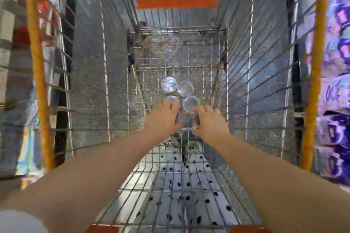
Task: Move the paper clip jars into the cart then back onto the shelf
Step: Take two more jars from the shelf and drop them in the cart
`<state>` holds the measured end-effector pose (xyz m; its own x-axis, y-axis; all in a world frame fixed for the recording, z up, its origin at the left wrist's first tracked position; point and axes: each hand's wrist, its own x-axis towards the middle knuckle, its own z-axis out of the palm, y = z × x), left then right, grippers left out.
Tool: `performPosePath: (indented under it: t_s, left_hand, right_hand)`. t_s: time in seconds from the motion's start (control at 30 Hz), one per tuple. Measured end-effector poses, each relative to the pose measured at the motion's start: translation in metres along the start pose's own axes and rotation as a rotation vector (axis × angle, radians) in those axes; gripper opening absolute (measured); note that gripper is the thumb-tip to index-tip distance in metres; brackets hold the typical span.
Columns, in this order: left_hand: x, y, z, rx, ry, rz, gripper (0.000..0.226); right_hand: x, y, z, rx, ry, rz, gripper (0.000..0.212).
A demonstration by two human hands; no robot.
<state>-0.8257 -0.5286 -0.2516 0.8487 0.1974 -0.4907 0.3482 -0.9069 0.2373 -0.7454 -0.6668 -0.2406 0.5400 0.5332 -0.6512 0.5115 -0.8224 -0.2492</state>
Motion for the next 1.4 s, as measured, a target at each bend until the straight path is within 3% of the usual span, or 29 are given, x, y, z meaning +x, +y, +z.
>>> performPosePath:
  t_s: [0.1, 0.37, 0.53, 0.6, 0.73, 0.9, 1.2, 1.4]
  left_hand:
    - [0.002, -0.009, 0.034, -0.021, -0.055, -0.025, 0.072]
    - [0.011, -0.019, 0.069, -0.107, -0.066, -0.112, 0.055]
    - [0.011, -0.014, 0.062, -0.18, -0.108, -0.141, 0.077]
    - [0.008, -0.011, 0.052, -0.19, -0.117, -0.138, 0.076]
    - [-0.003, -0.009, 0.019, -0.161, -0.05, -0.069, 0.059]
    - [-0.012, 0.003, -0.044, 0.048, 0.079, 0.035, 0.053]
    - [-0.05, 0.032, -0.197, -0.104, 0.339, 0.203, 0.044]
    - [-0.088, 0.047, -0.293, -0.037, 0.557, 0.318, 0.041]
  right_hand:
    - [0.011, -0.001, 0.027, -0.027, -0.058, 0.022, 0.066]
    - [0.033, -0.005, 0.06, 0.082, -0.017, 0.043, 0.06]
    - [0.027, -0.006, 0.057, 0.206, 0.018, 0.073, 0.077]
    - [0.022, -0.006, 0.05, 0.214, 0.016, 0.084, 0.076]
    - [0.011, -0.01, 0.025, 0.176, 0.047, 0.092, 0.072]
    - [-0.009, -0.022, -0.035, 0.114, 0.115, 0.053, 0.059]
    - [-0.068, -0.062, -0.168, 0.141, 0.411, -0.126, 0.038]
    - [-0.131, -0.082, -0.258, 0.176, 0.646, -0.266, 0.028]
